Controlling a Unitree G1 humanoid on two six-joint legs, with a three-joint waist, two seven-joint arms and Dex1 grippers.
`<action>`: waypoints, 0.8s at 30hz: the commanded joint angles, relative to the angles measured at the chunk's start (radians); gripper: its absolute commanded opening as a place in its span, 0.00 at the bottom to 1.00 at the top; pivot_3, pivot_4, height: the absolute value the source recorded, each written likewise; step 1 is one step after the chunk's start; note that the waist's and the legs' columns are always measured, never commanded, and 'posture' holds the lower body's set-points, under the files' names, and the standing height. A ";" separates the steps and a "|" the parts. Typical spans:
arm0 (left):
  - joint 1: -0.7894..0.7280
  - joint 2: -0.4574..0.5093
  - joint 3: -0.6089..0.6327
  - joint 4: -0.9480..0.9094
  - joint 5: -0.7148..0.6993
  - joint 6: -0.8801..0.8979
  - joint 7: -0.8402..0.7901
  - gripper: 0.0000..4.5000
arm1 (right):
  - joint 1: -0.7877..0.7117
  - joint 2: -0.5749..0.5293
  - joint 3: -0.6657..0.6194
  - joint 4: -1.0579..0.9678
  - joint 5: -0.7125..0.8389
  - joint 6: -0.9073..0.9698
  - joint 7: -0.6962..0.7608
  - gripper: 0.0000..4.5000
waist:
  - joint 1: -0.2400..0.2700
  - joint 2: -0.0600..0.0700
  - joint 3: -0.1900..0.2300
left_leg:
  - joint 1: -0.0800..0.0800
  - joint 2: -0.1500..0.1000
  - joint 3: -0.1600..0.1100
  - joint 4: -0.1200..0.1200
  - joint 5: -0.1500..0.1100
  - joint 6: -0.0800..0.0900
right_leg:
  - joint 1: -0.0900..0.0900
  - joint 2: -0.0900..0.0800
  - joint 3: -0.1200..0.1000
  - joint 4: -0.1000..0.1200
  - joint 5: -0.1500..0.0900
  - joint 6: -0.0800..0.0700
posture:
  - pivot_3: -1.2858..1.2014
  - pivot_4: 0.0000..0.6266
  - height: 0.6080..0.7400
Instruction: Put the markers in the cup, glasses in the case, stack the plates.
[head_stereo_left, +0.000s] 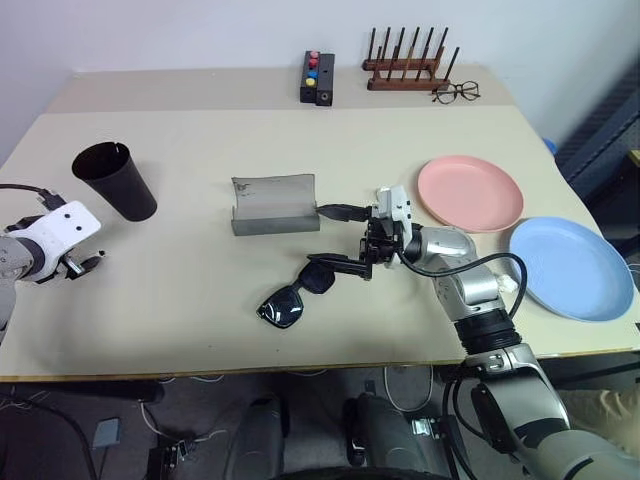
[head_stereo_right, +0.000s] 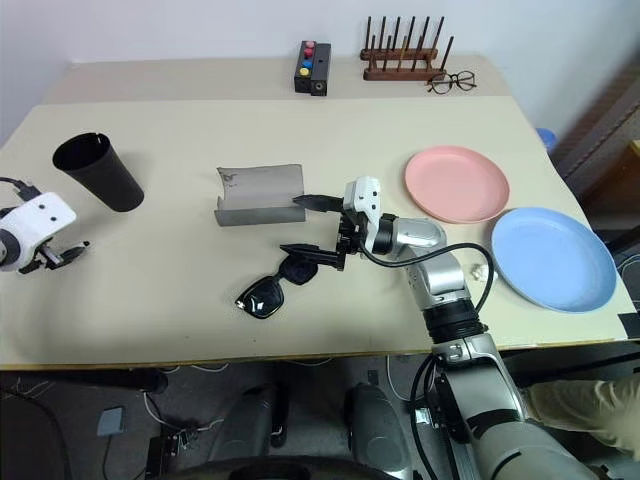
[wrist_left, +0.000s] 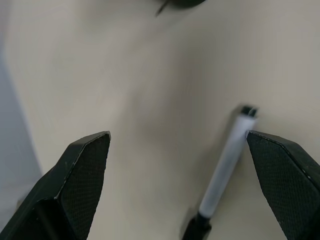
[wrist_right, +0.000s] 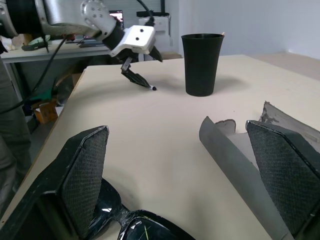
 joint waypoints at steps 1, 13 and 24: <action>-0.028 0.049 -0.028 0.027 0.017 -0.063 -0.112 0.99 | -0.001 -0.008 -0.012 -0.054 0.018 0.004 -0.004 1.00 | -0.003 0.000 0.000 | 0.000 0.000 0.001 0.000 0.000 0.000 | -0.001 0.000 0.001 0.001 0.000 0.000 | 0.52 0.24 1.00; -0.053 0.130 -0.053 0.057 0.025 -0.043 -0.343 0.99 | 0.016 -0.012 -0.012 -0.070 0.019 0.010 -0.018 1.00 | -0.002 0.000 0.000 | 0.000 0.001 0.012 0.001 -0.001 0.001 | -0.005 0.001 0.007 0.004 0.000 0.000 | 0.52 0.24 1.00; -0.157 0.094 -0.145 0.131 0.161 -0.123 -0.247 0.99 | 0.026 -0.007 -0.007 -0.077 0.020 0.014 -0.024 1.00 | -0.001 0.000 0.000 | -0.001 0.002 0.013 0.009 -0.003 0.005 | -0.005 0.001 0.007 0.007 0.000 0.000 | 0.52 0.24 1.00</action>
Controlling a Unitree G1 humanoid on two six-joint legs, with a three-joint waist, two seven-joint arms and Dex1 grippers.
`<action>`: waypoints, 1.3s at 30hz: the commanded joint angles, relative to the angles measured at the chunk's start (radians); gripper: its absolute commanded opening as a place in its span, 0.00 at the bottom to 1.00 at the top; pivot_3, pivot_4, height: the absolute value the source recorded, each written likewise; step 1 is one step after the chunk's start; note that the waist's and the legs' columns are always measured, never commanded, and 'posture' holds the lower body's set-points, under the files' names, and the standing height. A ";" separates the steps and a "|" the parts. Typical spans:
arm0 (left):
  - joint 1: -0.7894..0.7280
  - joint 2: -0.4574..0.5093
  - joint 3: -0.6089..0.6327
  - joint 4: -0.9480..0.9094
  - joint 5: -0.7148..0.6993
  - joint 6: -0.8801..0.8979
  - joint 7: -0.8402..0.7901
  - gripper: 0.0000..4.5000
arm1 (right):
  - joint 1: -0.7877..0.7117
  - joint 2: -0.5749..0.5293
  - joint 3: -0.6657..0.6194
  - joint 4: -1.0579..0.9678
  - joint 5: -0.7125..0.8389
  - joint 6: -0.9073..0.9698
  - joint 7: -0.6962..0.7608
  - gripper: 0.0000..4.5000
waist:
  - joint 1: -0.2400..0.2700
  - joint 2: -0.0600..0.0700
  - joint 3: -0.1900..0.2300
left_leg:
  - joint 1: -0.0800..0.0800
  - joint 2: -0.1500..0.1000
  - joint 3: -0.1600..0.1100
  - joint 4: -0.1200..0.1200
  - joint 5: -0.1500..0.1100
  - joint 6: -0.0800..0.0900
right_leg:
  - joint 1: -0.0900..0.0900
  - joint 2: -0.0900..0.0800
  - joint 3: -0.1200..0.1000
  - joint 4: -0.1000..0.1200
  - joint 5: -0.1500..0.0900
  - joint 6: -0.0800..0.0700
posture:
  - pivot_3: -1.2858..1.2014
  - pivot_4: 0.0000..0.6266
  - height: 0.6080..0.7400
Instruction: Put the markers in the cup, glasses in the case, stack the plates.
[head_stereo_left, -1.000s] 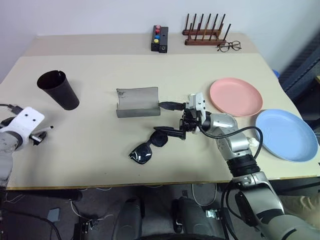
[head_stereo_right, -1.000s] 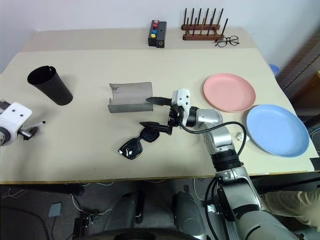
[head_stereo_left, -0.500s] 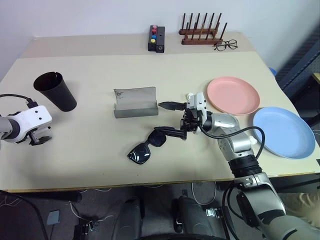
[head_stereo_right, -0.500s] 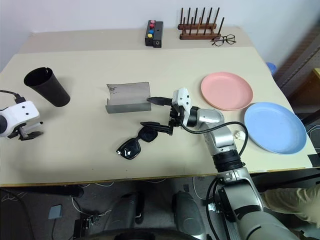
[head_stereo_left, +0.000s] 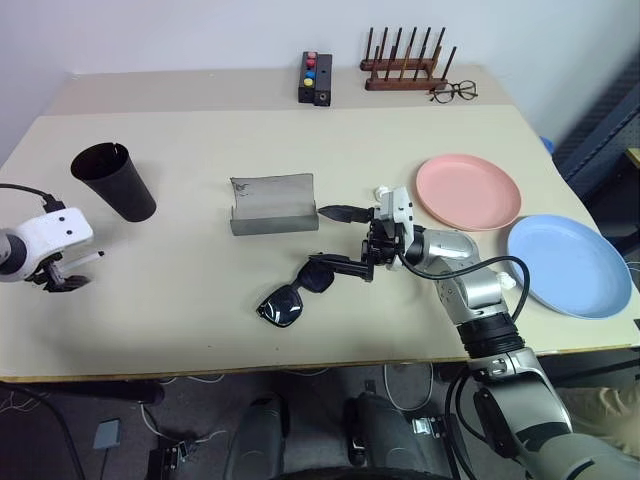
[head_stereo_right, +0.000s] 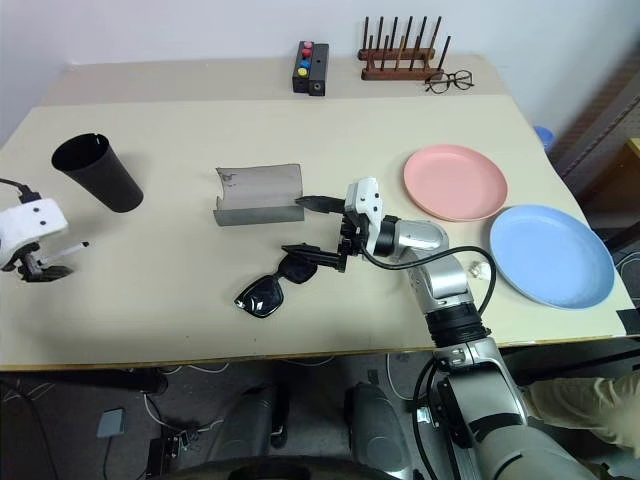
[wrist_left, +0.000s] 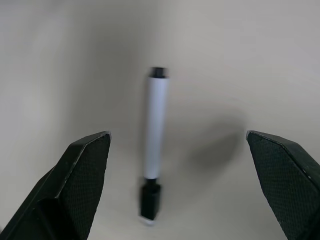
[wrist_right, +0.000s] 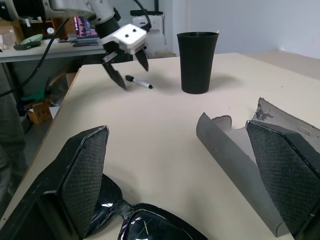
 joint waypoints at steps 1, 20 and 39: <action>-0.050 0.004 -0.065 0.046 0.112 -0.098 0.076 0.99 | 0.005 0.000 -0.007 -0.049 0.020 0.002 -0.002 1.00 | 0.000 0.000 0.000 | 0.000 0.000 0.000 0.000 0.000 0.000 | 0.000 0.000 0.000 0.000 0.000 0.000 | 0.52 0.24 1.00; 0.124 -0.020 0.182 -0.075 -0.047 0.258 0.232 0.99 | -0.003 0.016 -0.003 -0.035 0.017 -0.002 -0.002 1.00 | 0.000 0.000 0.000 | 0.000 0.004 0.001 0.002 0.000 0.001 | 0.000 0.000 0.001 0.002 0.000 0.000 | 0.52 0.24 1.00; 0.182 -0.051 0.302 -0.175 -0.050 0.450 0.550 0.99 | -0.009 0.031 -0.004 -0.019 0.013 -0.007 0.010 1.00 | -0.002 -0.001 -0.001 | 0.000 0.004 0.002 0.002 -0.001 0.001 | -0.001 -0.001 0.001 0.002 0.000 0.000 | 0.52 0.24 1.00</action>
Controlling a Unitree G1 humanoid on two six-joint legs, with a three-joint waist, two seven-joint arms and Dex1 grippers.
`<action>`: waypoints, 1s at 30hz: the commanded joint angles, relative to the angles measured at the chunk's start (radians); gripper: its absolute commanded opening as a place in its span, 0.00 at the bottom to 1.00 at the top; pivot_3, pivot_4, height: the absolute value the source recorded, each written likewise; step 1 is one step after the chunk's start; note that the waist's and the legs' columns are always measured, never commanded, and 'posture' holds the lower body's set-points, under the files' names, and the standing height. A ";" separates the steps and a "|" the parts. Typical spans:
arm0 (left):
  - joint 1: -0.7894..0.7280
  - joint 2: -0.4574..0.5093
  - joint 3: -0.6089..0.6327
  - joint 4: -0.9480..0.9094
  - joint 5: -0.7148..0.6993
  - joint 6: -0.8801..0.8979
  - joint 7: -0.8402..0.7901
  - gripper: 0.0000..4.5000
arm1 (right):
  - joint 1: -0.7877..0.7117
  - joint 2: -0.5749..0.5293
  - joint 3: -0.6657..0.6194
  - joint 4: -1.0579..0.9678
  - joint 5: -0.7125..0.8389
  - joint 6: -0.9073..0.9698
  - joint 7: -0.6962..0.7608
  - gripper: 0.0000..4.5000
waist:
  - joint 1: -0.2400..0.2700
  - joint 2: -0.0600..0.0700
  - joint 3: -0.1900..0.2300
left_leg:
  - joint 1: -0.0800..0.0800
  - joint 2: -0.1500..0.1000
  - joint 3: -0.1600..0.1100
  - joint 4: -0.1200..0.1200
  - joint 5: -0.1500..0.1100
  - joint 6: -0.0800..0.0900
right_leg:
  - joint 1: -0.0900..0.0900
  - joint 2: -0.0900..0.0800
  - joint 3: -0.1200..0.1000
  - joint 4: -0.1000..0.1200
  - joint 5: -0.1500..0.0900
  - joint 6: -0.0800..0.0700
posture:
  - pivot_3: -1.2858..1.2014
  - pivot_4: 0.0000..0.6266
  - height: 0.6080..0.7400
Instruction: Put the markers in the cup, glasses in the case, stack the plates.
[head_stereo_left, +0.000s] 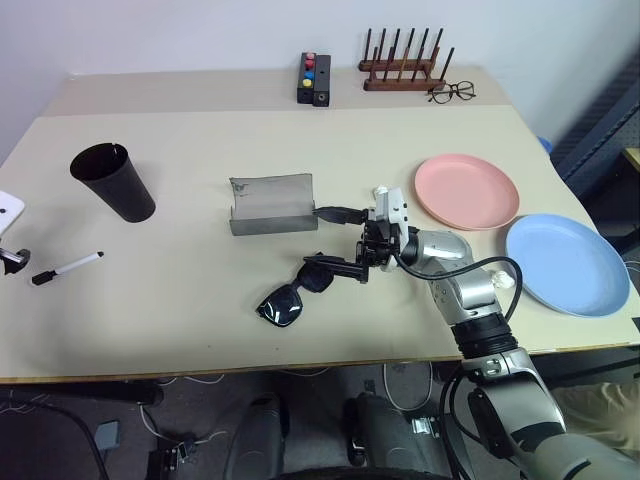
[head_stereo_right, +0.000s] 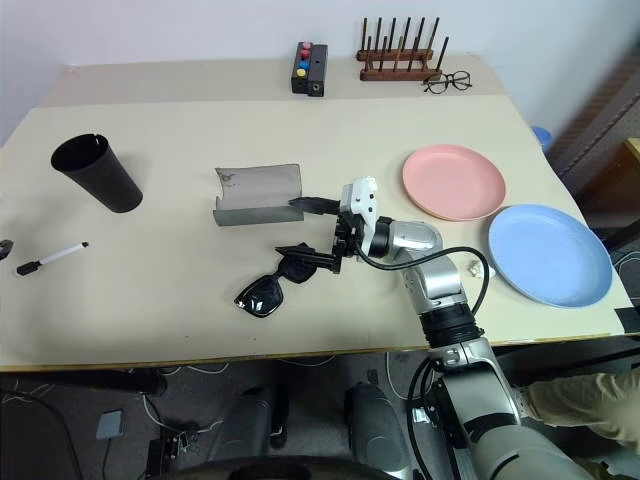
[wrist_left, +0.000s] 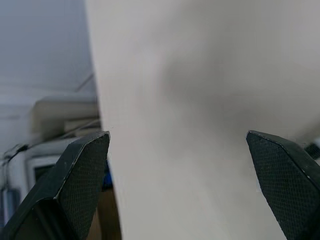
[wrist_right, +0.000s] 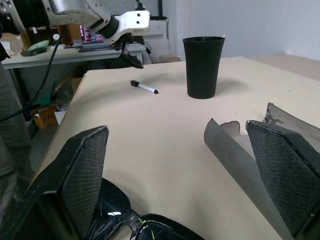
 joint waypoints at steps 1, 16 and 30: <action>0.055 0.005 0.038 -0.091 0.022 0.051 0.048 0.99 | -0.005 0.002 -0.006 -0.024 0.014 -0.012 -0.001 1.00 | 0.000 0.000 0.000 | 0.000 0.000 0.000 0.000 0.000 0.000 | 0.000 0.000 0.000 0.000 0.000 0.000 | 0.52 0.24 1.00; 0.087 -0.064 0.016 -0.223 0.084 0.092 0.208 0.99 | -0.002 -0.001 -0.008 -0.022 0.017 -0.005 -0.002 1.00 | 0.000 -0.002 -0.001 | 0.000 0.000 0.000 0.000 0.000 0.000 | 0.000 0.000 0.000 0.000 0.000 0.000 | 0.52 0.24 1.00; 0.097 -0.183 -0.090 -0.291 0.159 0.219 0.275 0.99 | 0.012 -0.004 -0.011 -0.036 0.020 0.004 -0.010 1.00 | 0.003 -0.002 -0.001 | 0.000 0.000 0.000 0.000 0.000 0.000 | 0.000 0.000 0.001 0.001 0.000 0.000 | 0.52 0.24 1.00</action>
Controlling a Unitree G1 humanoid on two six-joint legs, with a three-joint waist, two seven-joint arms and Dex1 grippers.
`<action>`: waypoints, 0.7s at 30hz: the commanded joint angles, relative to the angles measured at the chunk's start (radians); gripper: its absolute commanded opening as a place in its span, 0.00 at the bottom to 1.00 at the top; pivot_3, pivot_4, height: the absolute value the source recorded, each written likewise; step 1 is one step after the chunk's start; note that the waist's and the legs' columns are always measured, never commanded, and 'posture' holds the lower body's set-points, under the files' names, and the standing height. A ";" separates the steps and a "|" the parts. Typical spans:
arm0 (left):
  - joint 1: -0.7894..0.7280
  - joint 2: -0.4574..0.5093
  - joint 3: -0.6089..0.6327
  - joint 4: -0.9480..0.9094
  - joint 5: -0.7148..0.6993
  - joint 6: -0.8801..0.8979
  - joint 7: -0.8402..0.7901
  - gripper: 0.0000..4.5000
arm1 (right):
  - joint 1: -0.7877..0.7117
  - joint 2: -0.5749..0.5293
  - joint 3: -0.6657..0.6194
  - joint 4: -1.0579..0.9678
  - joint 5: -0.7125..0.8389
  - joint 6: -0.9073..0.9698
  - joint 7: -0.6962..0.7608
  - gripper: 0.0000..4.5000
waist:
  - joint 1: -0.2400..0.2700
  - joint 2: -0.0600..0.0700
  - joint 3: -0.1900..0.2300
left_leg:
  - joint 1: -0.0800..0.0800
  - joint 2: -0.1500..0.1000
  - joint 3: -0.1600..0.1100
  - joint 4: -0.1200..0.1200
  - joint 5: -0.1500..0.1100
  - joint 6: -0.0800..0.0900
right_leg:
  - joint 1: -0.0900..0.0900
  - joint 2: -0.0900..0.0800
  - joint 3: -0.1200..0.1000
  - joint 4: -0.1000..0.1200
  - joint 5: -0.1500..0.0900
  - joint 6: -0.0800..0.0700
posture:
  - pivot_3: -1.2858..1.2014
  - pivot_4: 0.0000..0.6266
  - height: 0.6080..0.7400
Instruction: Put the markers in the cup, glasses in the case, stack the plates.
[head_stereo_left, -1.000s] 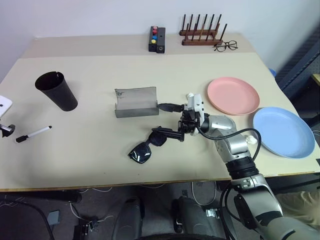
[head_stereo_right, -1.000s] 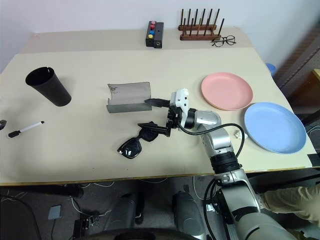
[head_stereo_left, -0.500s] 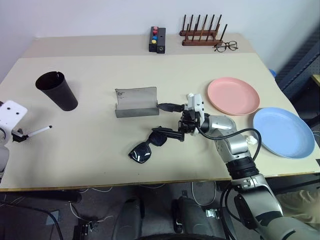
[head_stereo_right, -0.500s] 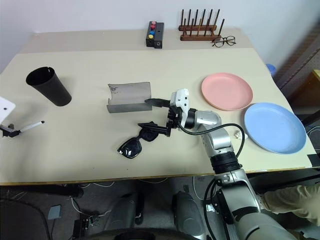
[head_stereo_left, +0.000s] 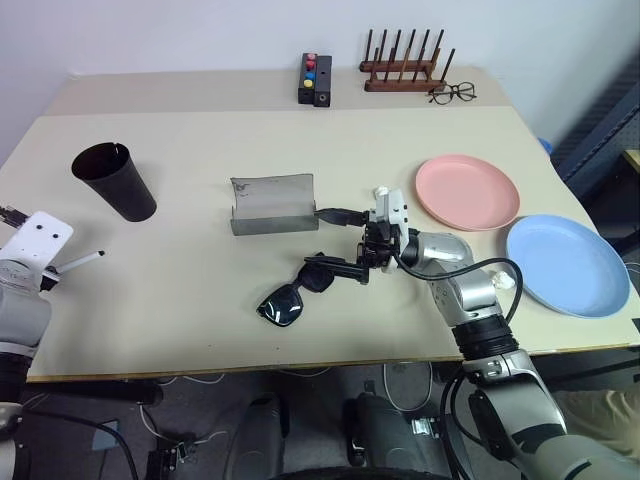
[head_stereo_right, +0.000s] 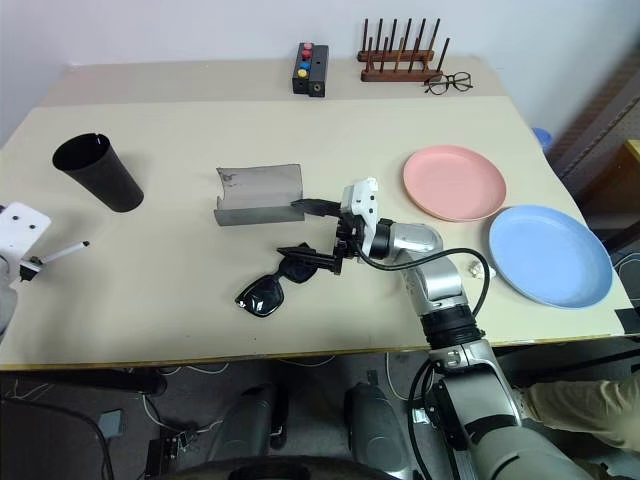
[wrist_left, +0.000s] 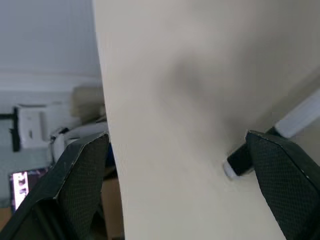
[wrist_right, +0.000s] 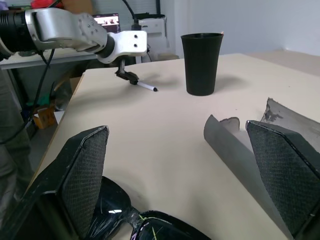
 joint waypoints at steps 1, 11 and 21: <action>-0.013 -0.029 -0.023 -0.021 0.029 -0.001 0.027 0.99 | -0.004 -0.002 -0.010 -0.034 0.019 -0.005 -0.001 1.00 | 0.000 0.000 0.000 | 0.000 0.000 0.000 0.000 0.000 0.000 | 0.000 0.000 0.000 0.000 0.000 0.000 | 0.52 0.24 1.00; 0.109 -0.024 0.051 -0.252 -0.053 0.161 -0.150 0.99 | 0.000 -0.017 -0.017 -0.038 0.024 0.000 0.006 1.00 | -0.004 0.001 0.000 | 0.001 0.000 0.000 -0.001 0.000 0.000 | 0.000 0.000 0.001 0.000 0.000 0.000 | 0.52 0.24 1.00; 0.167 -0.070 0.196 -0.417 -0.089 0.190 -0.123 0.99 | -0.001 -0.053 -0.021 -0.029 0.057 0.014 0.076 1.00 | 0.000 0.001 0.000 | 0.001 0.001 -0.001 0.000 0.000 0.000 | 0.000 -0.001 0.002 0.000 0.000 0.000 | 0.52 0.24 1.00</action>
